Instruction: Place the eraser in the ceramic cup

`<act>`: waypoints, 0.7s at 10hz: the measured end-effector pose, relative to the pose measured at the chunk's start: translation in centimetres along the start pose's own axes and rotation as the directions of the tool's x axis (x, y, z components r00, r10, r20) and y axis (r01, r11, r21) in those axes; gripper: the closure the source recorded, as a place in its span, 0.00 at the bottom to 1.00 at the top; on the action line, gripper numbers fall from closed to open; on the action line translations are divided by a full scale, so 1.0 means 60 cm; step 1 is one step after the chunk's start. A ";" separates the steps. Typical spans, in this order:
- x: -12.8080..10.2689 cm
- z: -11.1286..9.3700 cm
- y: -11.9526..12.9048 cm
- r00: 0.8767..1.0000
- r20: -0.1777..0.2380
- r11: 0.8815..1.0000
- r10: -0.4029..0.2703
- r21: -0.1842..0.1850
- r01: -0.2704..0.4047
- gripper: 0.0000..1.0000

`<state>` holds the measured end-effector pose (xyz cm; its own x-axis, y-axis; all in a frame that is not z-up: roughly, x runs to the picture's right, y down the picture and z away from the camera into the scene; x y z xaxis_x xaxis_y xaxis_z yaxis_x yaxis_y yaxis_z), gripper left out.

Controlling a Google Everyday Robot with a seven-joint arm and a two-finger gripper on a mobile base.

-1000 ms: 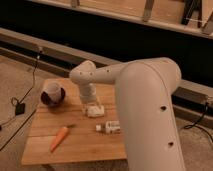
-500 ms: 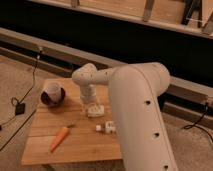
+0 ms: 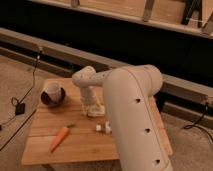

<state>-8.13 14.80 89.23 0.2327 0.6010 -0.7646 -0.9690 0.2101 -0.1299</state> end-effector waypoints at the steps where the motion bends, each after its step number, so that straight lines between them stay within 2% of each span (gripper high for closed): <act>1: 0.000 0.005 -0.001 1.000 -0.011 1.000 -0.004 0.012 0.004 0.49; 2: -0.001 0.008 0.000 1.000 -0.013 1.000 -0.004 0.016 0.005 0.57; 5: -0.009 0.008 0.001 1.000 -0.014 1.000 0.007 0.018 -0.007 0.90; 6: -0.012 0.005 0.002 1.000 -0.010 1.000 0.014 0.014 -0.013 0.98; 7: -0.016 0.001 0.002 1.000 -0.003 1.000 0.019 0.010 -0.019 1.00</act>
<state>-8.49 14.30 89.96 0.2137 0.6026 -0.7689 -0.9725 0.2058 -0.1091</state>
